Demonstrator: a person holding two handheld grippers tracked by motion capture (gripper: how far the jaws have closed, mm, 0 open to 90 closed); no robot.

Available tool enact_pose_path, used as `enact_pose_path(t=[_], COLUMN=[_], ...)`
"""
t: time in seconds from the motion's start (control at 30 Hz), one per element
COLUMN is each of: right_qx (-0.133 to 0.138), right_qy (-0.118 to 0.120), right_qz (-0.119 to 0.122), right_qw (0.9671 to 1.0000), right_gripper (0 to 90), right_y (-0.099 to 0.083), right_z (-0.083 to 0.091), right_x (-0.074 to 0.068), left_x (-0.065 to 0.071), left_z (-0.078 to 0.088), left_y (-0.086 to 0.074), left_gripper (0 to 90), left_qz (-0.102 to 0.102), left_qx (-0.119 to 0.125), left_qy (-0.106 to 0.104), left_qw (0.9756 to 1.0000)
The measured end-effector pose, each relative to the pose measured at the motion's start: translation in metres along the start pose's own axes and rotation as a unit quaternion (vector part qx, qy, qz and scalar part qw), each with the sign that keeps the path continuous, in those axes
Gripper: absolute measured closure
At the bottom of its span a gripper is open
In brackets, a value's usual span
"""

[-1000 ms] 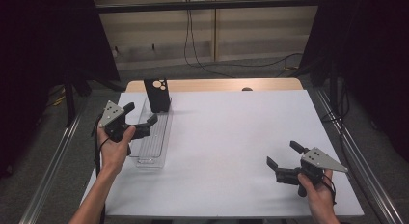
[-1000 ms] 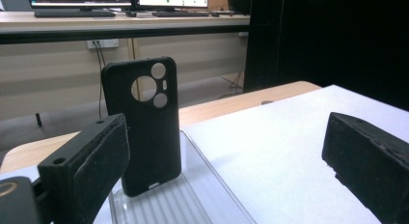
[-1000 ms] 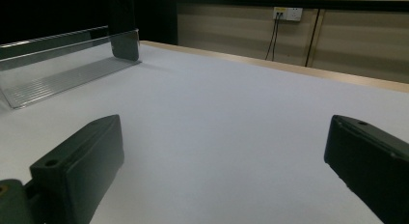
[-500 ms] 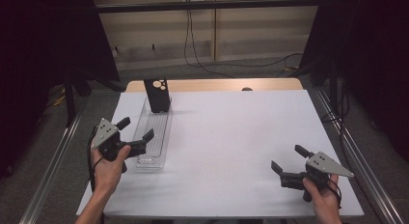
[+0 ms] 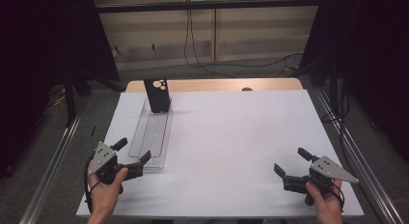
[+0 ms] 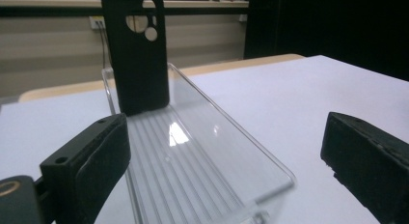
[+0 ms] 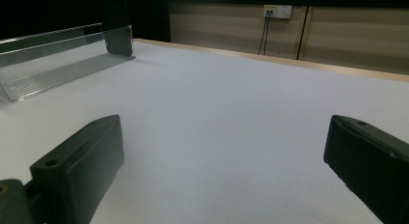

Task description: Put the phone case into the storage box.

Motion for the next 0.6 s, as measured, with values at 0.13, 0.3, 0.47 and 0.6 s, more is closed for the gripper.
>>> enact_pose_path(t=[0.13,0.3,0.47,0.6], right_qx=[-0.001,0.001,-0.003,-0.004], right_qy=[-0.004,-0.007,-0.004,-0.002], right_qz=[0.0,0.006,0.018,0.018], right_qw=[1.0,1.0,0.9998,0.9998], right_gripper=[0.0,0.0,0.0,0.0], right_y=[-0.002,-0.004,-0.007,-0.008], right_z=[0.002,0.005,0.007,0.005], right_x=[0.002,0.0,-0.004,-0.005], left_x=[0.007,0.013,0.013,0.01], left_z=[0.008,0.017,0.018,0.018], left_y=[-0.007,-0.015,-0.017,-0.019], left_gripper=[3.6,3.6,3.6,3.6], left_qz=[0.004,0.008,0.013,0.025], left_qx=[-0.004,0.003,0.016,0.016], left_qy=[0.001,0.01,0.014,0.011], left_qw=[1.0,0.9999,0.9997,0.9995])
Point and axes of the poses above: each handheld gripper's, and its own axes: z roughly backward along the jaws, y roughly out of its top, x roughly to its right, the point moved 3 cm from there along -z, roughly forward along the jaws, and after that the axes turned 6 degrees about -y, right-handed, at the moved point
